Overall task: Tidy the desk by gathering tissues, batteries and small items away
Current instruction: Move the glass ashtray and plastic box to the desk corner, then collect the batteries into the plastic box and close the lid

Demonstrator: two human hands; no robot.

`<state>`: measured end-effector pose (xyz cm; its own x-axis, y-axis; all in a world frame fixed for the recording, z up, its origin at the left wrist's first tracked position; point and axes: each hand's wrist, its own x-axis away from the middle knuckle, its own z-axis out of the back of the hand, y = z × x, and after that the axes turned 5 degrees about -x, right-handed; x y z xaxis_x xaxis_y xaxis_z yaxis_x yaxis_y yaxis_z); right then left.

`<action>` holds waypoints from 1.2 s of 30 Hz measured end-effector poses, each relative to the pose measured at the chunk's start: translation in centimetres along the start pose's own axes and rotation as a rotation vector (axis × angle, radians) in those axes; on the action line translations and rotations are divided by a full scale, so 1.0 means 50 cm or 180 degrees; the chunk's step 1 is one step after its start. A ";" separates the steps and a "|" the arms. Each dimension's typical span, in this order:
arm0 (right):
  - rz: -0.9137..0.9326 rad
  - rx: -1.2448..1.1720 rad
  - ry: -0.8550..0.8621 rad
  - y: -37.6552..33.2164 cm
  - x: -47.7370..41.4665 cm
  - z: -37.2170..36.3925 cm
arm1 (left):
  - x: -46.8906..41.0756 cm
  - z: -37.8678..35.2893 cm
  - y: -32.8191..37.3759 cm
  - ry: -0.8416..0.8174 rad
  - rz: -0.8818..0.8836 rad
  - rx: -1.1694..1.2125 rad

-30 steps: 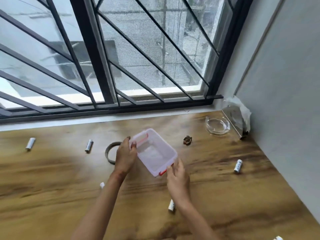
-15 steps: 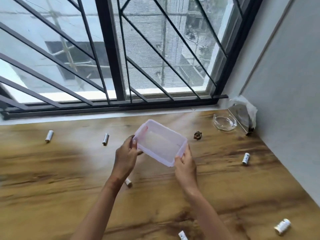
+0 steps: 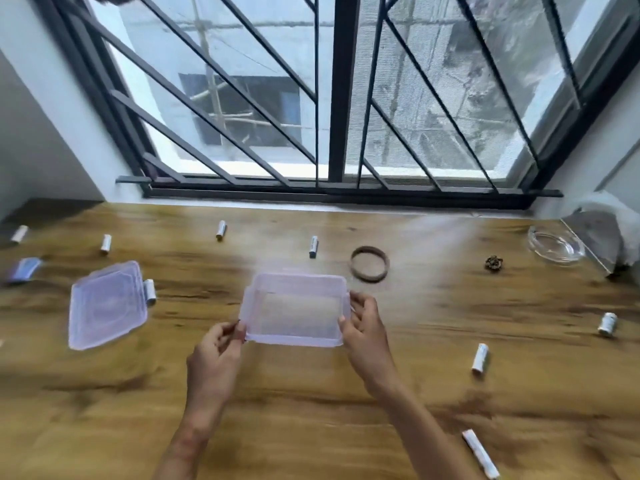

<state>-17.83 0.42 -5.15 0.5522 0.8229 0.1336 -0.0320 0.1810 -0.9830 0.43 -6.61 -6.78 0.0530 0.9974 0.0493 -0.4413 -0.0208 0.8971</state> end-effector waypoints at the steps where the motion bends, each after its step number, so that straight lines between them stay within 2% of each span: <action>1: -0.0013 0.0035 -0.0049 0.003 0.001 -0.017 | 0.003 0.015 -0.013 0.0041 0.0070 -0.0003; 8: -0.0151 0.0128 -0.0183 0.022 0.018 -0.077 | 0.024 0.079 -0.062 0.0257 0.0292 0.0055; 21: -0.0088 0.0319 -0.0201 0.042 0.014 -0.071 | 0.033 0.067 -0.081 0.0273 0.0552 0.0037; 27: 0.0452 0.1333 0.0486 0.047 -0.034 -0.030 | 0.020 0.068 -0.058 0.0436 0.0445 -0.0329; 31: 0.0568 0.2132 0.0362 0.071 -0.073 -0.002 | 0.004 0.073 -0.048 0.0526 0.0343 -0.0346; 36: 0.0612 0.2632 0.0206 0.090 -0.090 0.002 | -0.017 0.072 -0.034 0.0369 0.0189 -0.0173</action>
<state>-20.56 -2.39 -10.17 0.5206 0.8518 -0.0586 -0.7146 0.3971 -0.5759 4.38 -7.65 -6.78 -0.0771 0.9959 0.0476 -0.4887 -0.0794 0.8688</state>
